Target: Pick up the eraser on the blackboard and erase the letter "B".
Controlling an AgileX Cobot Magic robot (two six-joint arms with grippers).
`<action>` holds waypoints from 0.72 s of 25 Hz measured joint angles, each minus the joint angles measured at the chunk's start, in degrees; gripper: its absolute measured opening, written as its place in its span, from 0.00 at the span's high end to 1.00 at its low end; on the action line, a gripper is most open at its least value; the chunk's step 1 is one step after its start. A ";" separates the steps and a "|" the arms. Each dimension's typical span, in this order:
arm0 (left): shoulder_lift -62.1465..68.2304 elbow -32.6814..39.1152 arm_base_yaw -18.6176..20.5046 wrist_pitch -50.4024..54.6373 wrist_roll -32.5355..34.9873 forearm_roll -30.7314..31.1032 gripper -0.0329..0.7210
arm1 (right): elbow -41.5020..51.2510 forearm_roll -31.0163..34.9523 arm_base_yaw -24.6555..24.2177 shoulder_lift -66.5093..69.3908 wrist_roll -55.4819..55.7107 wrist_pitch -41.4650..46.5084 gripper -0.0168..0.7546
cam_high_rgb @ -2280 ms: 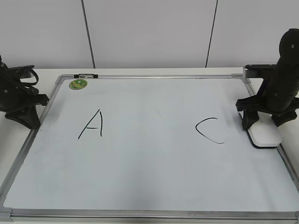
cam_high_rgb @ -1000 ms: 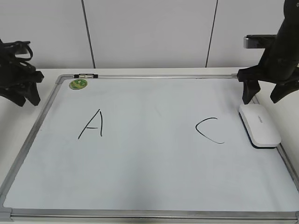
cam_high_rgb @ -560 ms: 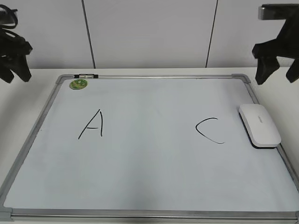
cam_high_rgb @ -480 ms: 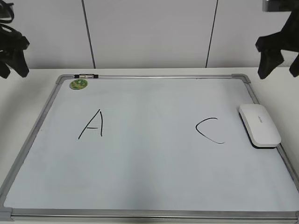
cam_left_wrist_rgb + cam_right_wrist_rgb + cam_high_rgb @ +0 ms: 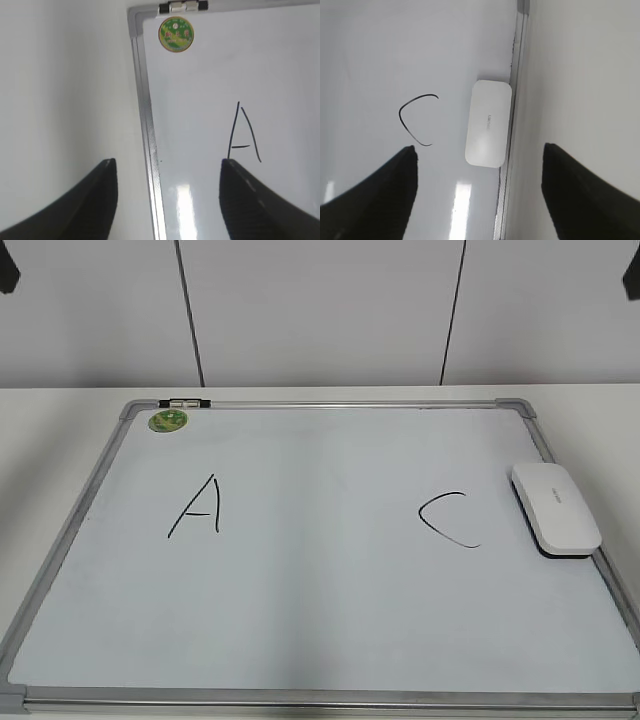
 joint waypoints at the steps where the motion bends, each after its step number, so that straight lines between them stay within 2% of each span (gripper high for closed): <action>1: -2.61 1.39 -1.04 0.00 -0.12 0.76 0.32 | 0.24 0.00 0.00 -1.52 -0.21 0.16 0.21; 6: -12.94 10.45 -3.68 0.22 -1.55 3.39 0.29 | 3.89 0.13 0.00 -9.34 -0.46 0.50 0.21; 10: -21.26 18.46 -3.79 0.39 -2.09 4.66 0.29 | 10.18 0.13 0.00 -16.62 -0.46 0.74 0.21; 18: -36.78 28.23 -3.79 0.63 -2.52 4.65 0.29 | 24.84 0.13 0.00 -34.14 -0.58 1.00 0.21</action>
